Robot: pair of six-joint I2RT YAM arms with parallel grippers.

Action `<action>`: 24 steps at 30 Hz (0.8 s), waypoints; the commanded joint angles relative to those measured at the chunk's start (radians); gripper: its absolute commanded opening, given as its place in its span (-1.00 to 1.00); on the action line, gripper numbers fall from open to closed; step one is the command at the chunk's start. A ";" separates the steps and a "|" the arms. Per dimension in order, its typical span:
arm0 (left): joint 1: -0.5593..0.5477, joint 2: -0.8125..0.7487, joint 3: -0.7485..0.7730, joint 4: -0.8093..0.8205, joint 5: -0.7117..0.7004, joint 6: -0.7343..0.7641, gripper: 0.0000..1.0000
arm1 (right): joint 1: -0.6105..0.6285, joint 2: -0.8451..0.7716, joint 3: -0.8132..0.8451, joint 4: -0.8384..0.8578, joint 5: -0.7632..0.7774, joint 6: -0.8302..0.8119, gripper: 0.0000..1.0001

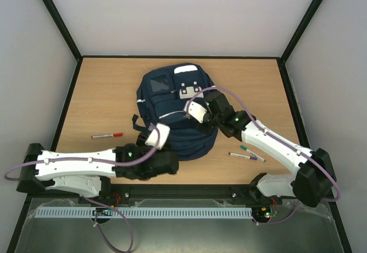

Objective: Pack the student bag
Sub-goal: Pick up the stationery from the center of the board.

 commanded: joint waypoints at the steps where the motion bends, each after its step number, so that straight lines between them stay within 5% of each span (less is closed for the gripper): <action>1: 0.170 -0.080 -0.054 -0.020 0.084 -0.239 0.43 | -0.005 -0.058 -0.103 0.084 -0.103 0.076 -0.98; 6: 0.488 -0.166 -0.173 0.212 0.383 -0.162 0.45 | -0.006 -0.044 -0.166 0.126 -0.076 0.064 -0.98; 11: 0.654 -0.163 -0.248 0.309 0.418 -0.244 0.42 | -0.005 -0.078 -0.194 0.149 -0.104 0.085 -0.98; 18: 0.871 -0.075 -0.242 0.226 0.502 -0.540 0.33 | -0.005 -0.067 -0.204 0.158 -0.114 0.085 -0.98; 24: 1.058 -0.030 -0.251 0.180 0.538 -0.630 0.25 | -0.005 -0.068 -0.207 0.152 -0.130 0.077 -0.97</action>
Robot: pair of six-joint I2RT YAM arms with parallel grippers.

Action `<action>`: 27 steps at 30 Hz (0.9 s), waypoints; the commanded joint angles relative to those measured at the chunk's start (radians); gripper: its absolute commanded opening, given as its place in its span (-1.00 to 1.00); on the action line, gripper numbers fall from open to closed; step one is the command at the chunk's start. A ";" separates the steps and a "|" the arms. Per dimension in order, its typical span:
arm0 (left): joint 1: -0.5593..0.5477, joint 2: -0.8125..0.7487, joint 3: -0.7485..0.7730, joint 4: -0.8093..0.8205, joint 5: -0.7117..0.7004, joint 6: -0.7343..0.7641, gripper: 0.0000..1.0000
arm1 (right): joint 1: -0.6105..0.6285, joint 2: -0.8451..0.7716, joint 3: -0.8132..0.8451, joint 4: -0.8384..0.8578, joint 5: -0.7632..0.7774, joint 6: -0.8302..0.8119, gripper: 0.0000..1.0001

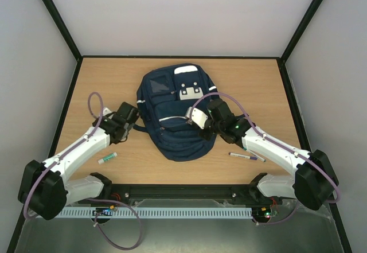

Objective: Pack the student bag
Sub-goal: Pick up the stationery from the center of the board.

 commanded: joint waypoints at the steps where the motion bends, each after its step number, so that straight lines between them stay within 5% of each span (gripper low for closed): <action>1: 0.144 0.023 -0.005 -0.034 0.073 -0.100 0.21 | -0.002 -0.017 -0.017 -0.014 -0.059 0.017 -0.97; 8: 0.314 0.059 -0.041 0.006 0.166 -0.124 0.04 | -0.002 -0.029 -0.015 -0.023 -0.069 0.015 -0.97; 17: 0.415 0.089 -0.040 -0.025 0.159 -0.187 -0.16 | -0.001 -0.024 -0.019 -0.029 -0.083 0.014 -0.96; 27: 0.487 0.236 -0.010 0.033 0.254 -0.096 -0.24 | -0.005 -0.031 -0.022 -0.031 -0.083 0.009 -0.93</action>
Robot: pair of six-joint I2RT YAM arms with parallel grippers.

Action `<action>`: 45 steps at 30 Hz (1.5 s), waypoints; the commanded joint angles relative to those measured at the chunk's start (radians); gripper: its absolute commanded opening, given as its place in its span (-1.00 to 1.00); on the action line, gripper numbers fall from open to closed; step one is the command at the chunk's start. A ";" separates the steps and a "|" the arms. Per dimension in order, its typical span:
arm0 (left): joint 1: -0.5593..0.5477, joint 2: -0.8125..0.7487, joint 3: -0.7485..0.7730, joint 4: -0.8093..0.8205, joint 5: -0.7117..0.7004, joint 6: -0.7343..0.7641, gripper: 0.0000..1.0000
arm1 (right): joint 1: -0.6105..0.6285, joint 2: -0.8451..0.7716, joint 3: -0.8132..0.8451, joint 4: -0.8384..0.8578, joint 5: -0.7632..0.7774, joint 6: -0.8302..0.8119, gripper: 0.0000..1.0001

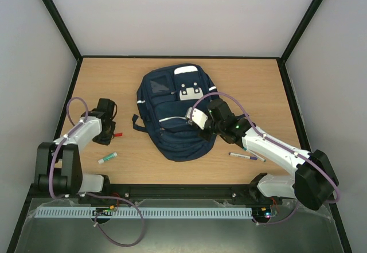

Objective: Pack the student bag
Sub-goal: Pick up the stationery from the center of the board.

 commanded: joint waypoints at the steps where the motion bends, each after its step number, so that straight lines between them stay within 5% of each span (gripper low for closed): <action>1: 0.015 0.071 0.032 0.013 0.039 0.039 -0.24 | -0.001 -0.029 -0.017 -0.032 -0.056 0.008 -0.93; 27: 0.054 0.237 0.080 0.062 0.102 0.079 -0.38 | -0.005 -0.007 -0.016 -0.038 -0.065 0.004 -0.93; 40: 0.053 0.273 0.080 0.074 0.160 0.179 -0.94 | -0.004 -0.004 -0.015 -0.042 -0.068 0.003 -0.93; 45: 0.007 0.263 0.077 0.059 0.181 0.292 -0.96 | -0.004 -0.004 -0.014 -0.043 -0.068 0.003 -0.93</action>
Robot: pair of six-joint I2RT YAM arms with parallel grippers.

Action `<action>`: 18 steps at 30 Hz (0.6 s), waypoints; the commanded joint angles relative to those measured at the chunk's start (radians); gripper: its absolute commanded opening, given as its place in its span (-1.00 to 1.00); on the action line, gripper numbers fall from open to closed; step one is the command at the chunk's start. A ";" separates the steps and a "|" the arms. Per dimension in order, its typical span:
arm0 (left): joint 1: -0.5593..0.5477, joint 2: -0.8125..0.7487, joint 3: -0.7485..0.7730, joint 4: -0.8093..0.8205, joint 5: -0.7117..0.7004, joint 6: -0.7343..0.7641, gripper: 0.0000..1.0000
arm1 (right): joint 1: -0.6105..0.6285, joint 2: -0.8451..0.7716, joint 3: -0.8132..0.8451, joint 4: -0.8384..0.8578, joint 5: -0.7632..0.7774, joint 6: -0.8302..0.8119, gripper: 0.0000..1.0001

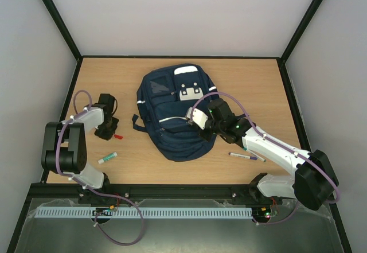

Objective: Pack the student bag
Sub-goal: Pick up the stationery from the center of the board, then place the stationery in the student bag.

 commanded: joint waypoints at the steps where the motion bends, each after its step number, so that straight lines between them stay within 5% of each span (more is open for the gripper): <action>1: -0.060 0.014 -0.015 -0.022 0.071 0.114 -0.96 | 0.001 -0.004 -0.013 -0.041 -0.051 0.003 -0.93; 11: -0.295 -0.175 -0.019 -0.113 -0.053 0.219 -0.96 | 0.001 0.000 -0.013 -0.041 -0.050 0.003 -0.93; 18: -0.456 -0.442 -0.021 -0.078 -0.121 0.345 -0.96 | -0.002 0.002 -0.005 -0.040 -0.037 0.018 -0.94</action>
